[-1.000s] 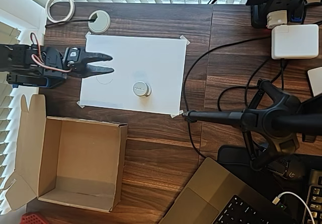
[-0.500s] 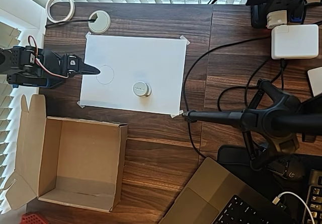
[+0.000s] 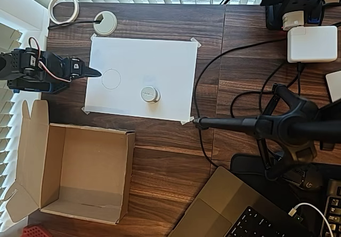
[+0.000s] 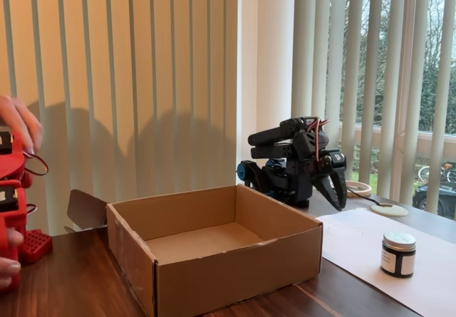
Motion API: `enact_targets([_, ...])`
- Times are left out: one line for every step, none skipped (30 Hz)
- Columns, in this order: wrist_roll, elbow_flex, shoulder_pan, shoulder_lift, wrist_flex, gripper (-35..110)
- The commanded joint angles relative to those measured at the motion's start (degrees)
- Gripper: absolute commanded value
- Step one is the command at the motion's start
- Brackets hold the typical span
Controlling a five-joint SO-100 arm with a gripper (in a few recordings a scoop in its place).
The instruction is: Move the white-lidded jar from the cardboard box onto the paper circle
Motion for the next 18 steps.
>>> enact_targets([0.44,-0.97,0.79,3.69,0.26,0])
enact_targets([0.7,-0.97,1.14,3.69,0.26,0])
enact_targets([0.97,-0.97,1.32,3.69,0.26,0])
enact_targets([1.14,-0.97,1.49,3.69,0.26,0])
enact_targets([1.32,-0.97,1.76,3.69,0.26,0])
enact_targets([1.41,-0.97,1.76,3.69,0.26,0])
enact_targets([1.41,-0.97,1.76,3.69,0.26,0])
enact_targets([1.41,-0.97,1.76,3.69,0.26,0])
enact_targets([1.41,-0.97,1.76,3.69,0.26,0])
enact_targets([1.49,-0.97,1.85,3.69,0.26,0])
enact_targets([1.49,-0.97,1.85,3.69,0.26,0])
enact_targets([1.41,-0.97,1.76,3.69,0.26,0])
enact_targets([1.23,-0.97,1.67,3.69,0.26,1])
enact_targets([1.23,-0.97,1.67,3.69,0.26,1])
enact_targets([1.23,-0.97,1.67,3.69,0.18,1])
enact_targets([1.23,-0.97,1.67,3.69,0.18,1])
enact_targets([1.23,-0.97,1.67,3.69,0.18,0])
enact_targets([1.23,-0.97,1.67,3.69,0.18,0])
